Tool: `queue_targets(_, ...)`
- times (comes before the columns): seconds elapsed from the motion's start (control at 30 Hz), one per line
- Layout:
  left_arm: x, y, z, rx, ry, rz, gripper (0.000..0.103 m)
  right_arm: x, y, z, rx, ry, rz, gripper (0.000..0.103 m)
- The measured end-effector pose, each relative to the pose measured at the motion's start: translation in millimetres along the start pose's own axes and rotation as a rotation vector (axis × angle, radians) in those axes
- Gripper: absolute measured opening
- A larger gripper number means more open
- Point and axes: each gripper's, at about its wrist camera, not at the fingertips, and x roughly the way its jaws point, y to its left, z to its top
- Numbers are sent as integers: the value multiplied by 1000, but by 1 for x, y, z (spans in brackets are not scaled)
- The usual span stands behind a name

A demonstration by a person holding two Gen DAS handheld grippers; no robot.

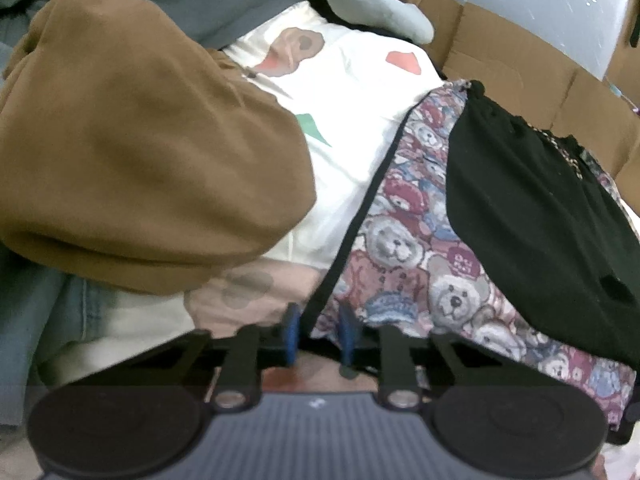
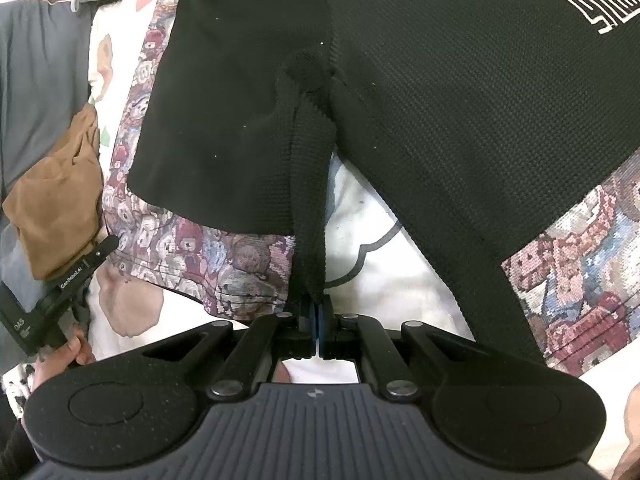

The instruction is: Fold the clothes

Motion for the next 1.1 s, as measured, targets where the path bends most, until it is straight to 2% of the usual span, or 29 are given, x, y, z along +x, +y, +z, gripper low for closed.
queue_targets(0.03, 0, 0, 0, 5, 4, -12, 11, 1, 0, 0, 1, 0, 1, 0)
queue_targets(0.17, -12, -6, 4, 47, -8, 0, 9, 1, -1, 1, 3, 3, 8, 0)
queue_targets(0.27, -27, -2, 9, 8, -24, -8, 8, 0, -1, 3, -4, 8, 16, 0)
queue_targets(0.37, -32, 9, 15, -50, 1, -5, 7, -2, 1, 4, -17, 15, 19, 0)
queue_targets(0.6, -10, 20, 8, -98, 33, 3, 7, 9, 1, -2, -13, 16, 34, 0)
queue_targets(0.73, -6, 21, 4, -121, 35, -8, 11, 8, -1, -3, -2, 16, 54, 2)
queue_targets(0.83, -5, 21, 5, -118, 33, -14, 13, 6, -2, -2, 4, 7, 81, 19)
queue_targets(0.9, -4, 20, 5, -118, 32, -21, 14, 6, -1, -1, 5, -1, 96, 38)
queue_targets(0.93, -4, 21, 4, -118, 33, -23, 14, 8, -1, 0, 3, -1, 103, 40)
queue_targets(1.0, -4, 21, 3, -112, 33, -24, 13, 13, 0, -2, 0, 10, 112, 40)
queue_targets(1.07, -5, 18, 5, -94, 34, -19, 8, 16, -2, -3, 16, 5, 128, 38)
queue_targets(1.1, -7, 16, 6, -84, 35, -15, 7, 17, -3, -4, 30, 2, 136, 20)
